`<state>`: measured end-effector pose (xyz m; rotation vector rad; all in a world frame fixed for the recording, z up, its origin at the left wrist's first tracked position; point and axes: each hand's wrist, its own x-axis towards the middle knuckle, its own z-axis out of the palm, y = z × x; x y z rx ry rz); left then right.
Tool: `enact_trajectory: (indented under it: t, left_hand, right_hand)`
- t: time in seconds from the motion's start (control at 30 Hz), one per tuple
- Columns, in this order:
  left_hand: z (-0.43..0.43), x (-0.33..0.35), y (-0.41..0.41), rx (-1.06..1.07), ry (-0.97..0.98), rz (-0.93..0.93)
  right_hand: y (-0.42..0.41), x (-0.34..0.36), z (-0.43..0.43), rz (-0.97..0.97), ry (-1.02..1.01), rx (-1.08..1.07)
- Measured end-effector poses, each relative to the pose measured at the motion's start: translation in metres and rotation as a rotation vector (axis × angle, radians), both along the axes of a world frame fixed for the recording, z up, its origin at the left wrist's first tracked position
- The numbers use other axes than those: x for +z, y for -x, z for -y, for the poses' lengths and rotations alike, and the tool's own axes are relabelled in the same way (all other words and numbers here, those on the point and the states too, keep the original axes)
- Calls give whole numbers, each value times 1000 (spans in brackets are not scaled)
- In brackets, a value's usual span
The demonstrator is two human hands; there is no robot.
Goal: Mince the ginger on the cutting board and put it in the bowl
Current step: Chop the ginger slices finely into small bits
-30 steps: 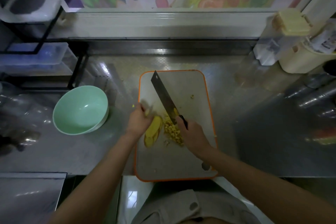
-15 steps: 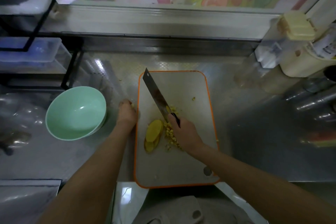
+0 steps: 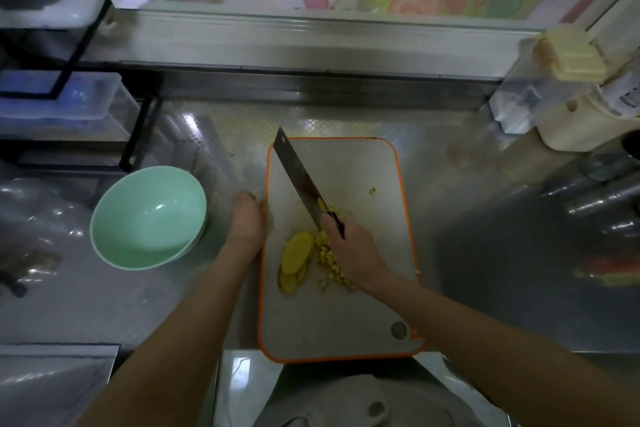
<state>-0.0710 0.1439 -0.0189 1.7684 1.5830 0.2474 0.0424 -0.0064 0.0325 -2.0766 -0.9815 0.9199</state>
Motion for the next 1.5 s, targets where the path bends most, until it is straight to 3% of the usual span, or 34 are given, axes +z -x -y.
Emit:
enact_trajectory:
  t: [0.2, 0.37, 0.6, 0.83, 1.03, 1.17, 1.33, 1.5]
  left_hand:
    - [30, 6, -26, -228, -55, 91]
    - [43, 4, -28, -253, -17, 89]
    - [70, -1, -3, -344, 75, -102]
    - [91, -2, -5, -490, -131, -402]
    - [94, -3, -4, -458, -331, -498]
    - [91, -1, 2, -450, -118, -298]
    - [94, 17, 11, -345, -66, -94]
    - [92, 21, 17, -255, -20, -55]
  right_hand:
    - [-11, 1, 3, 18, -1, -41]
    - [-18, -5, 14, 10, -4, -62]
    - [-15, -16, 36, -26, -38, -59]
    - [-10, -20, 48, -68, -17, -53]
    - [-8, -19, 53, -66, -24, -51]
    - [-8, -19, 58, -83, -32, -46]
    - [-5, -18, 69, -109, -20, -39]
    - [2, -24, 79, -141, 0, -25]
